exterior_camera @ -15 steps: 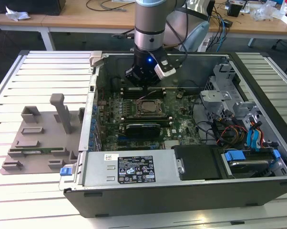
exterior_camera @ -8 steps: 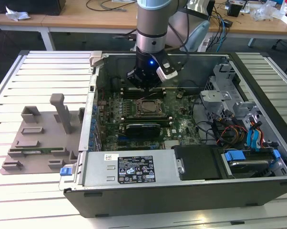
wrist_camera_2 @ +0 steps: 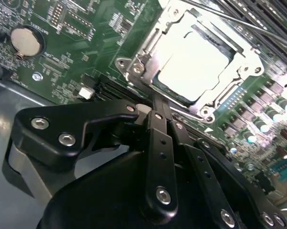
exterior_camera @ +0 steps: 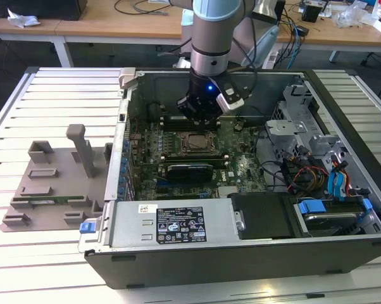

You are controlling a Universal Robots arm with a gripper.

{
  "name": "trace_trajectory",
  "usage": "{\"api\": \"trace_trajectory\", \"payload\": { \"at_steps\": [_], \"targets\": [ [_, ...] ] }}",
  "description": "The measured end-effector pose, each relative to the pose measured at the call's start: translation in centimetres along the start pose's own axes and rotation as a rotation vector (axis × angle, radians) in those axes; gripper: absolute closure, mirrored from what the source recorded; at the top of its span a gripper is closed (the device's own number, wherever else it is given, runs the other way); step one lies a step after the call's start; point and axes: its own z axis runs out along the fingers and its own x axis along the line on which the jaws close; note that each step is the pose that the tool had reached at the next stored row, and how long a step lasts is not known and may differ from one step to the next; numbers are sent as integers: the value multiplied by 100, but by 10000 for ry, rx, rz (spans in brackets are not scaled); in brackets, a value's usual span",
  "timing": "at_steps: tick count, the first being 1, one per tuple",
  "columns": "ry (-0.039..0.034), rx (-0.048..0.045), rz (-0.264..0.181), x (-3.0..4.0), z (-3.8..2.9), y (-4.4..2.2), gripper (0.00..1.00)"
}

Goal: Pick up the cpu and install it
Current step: 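Install the first cpu locking lever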

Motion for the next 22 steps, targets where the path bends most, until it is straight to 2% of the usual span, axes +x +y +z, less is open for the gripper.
{"api": "trace_trajectory", "payload": {
  "at_steps": [1,11,13,15,22],
  "targets": [
    [1,2,-1,-23,10,-2,89],
    [0,-1,-1,-52,44,-6,89],
    [-1,-3,-1,-52,-19,-5,89],
    [-2,-4,-3,-53,-31,-10,89],
    [-1,0,-1,-46,-32,-111,89]
  ]
}}
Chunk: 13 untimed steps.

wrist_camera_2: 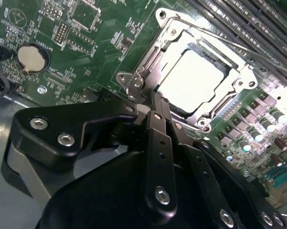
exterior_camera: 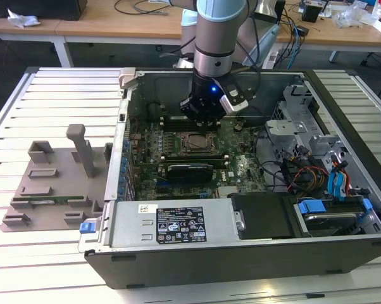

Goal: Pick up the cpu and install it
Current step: 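Install the first cpu locking lever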

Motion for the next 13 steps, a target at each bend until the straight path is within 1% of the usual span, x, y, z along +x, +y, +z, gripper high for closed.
{"api": "trace_trajectory", "payload": {
  "at_steps": [5,13],
  "targets": [
    [0,0,0,4,0,-61,89],
    [0,1,0,4,-4,-71,89]
  ]
}}
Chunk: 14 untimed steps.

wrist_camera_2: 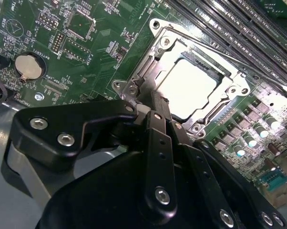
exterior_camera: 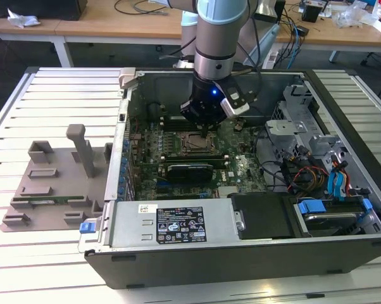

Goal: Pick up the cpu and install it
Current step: 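Install the first cpu locking lever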

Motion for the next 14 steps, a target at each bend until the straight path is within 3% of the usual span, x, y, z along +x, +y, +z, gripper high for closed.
{"api": "trace_trajectory", "payload": {
  "at_steps": [6,10,14],
  "targets": [
    [2,15,-1,0,-45,0,89],
    [4,61,0,0,-190,1,89],
    [6,88,0,2,-200,-27,89]
  ]
}}
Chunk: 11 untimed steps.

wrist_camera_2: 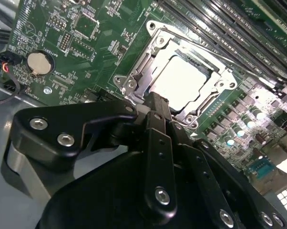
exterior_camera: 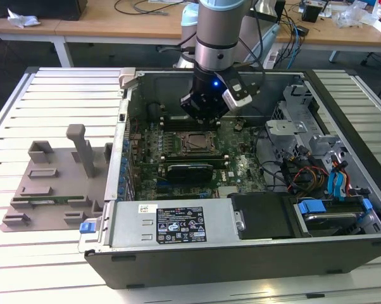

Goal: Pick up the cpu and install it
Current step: 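Install the first cpu locking lever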

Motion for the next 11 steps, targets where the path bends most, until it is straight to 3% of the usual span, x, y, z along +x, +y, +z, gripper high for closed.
{"api": "trace_trajectory", "payload": {
  "at_steps": [4,11],
  "targets": [
    [6,78,1,5,-7,-73,89],
    [6,93,-1,4,-110,-74,89]
  ]
}}
